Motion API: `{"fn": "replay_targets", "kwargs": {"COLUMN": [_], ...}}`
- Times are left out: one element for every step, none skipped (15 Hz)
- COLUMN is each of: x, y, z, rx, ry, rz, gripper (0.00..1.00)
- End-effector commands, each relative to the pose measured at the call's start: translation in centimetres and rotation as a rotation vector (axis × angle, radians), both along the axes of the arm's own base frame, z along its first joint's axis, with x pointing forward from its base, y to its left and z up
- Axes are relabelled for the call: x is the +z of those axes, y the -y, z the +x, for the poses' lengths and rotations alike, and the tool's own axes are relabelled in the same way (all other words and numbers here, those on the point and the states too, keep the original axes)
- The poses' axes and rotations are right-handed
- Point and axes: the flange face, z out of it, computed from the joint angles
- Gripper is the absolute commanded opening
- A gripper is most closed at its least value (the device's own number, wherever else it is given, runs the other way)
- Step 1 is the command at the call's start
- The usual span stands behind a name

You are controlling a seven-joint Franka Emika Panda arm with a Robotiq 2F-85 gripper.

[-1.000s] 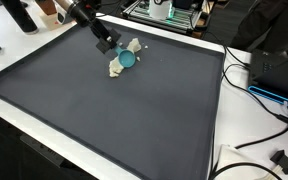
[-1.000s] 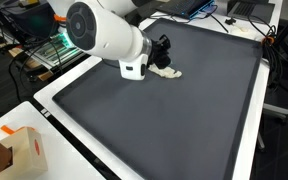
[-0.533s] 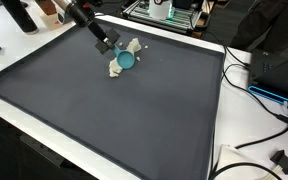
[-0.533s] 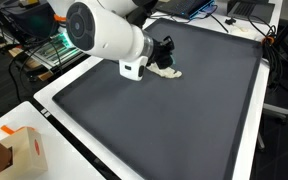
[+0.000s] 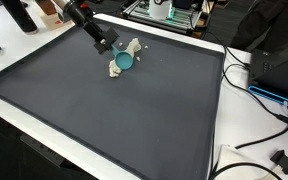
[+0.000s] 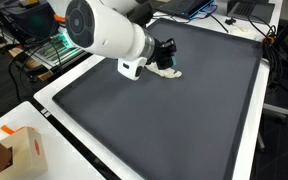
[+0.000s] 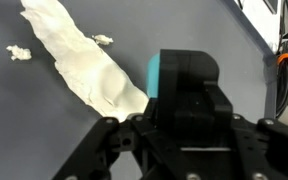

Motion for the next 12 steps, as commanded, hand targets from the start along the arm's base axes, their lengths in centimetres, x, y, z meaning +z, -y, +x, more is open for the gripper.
{"fn": "replay_targets", "kwargs": {"x": [1.1, 1.3, 1.5, 1.7, 2.0, 2.3, 2.6, 2.9, 3.2, 3.5, 3.9, 4.3], "y": [-0.1, -0.2, -0.3, -0.3, -0.4, -0.5, -0.6, -0.7, -0.9, -1.0, -1.2, -1.3], "z": [-0.2, -0.2, -0.2, -0.2, -0.1, -0.1, -0.1, -0.1, -0.1, -0.1, -0.1, -0.1], "rx": [-0.058, -0.065, -0.078, -0.090, -0.100, -0.110, -0.119, -0.128, -0.140, -0.150, -0.160, -0.174], "ry": [-0.026, -0.040, -0.047, -0.054, -0.060, -0.067, -0.073, -0.076, -0.083, -0.087, -0.095, -0.099], "rz": [-0.014, -0.019, -0.027, -0.033, -0.037, -0.044, -0.052, -0.061, -0.072, -0.083, -0.095, -0.111], "gripper": [0.25, 0.25, 0.25, 0.25, 0.25, 0.25, 0.25, 0.25, 0.25, 0.25, 0.25, 0.25]}}
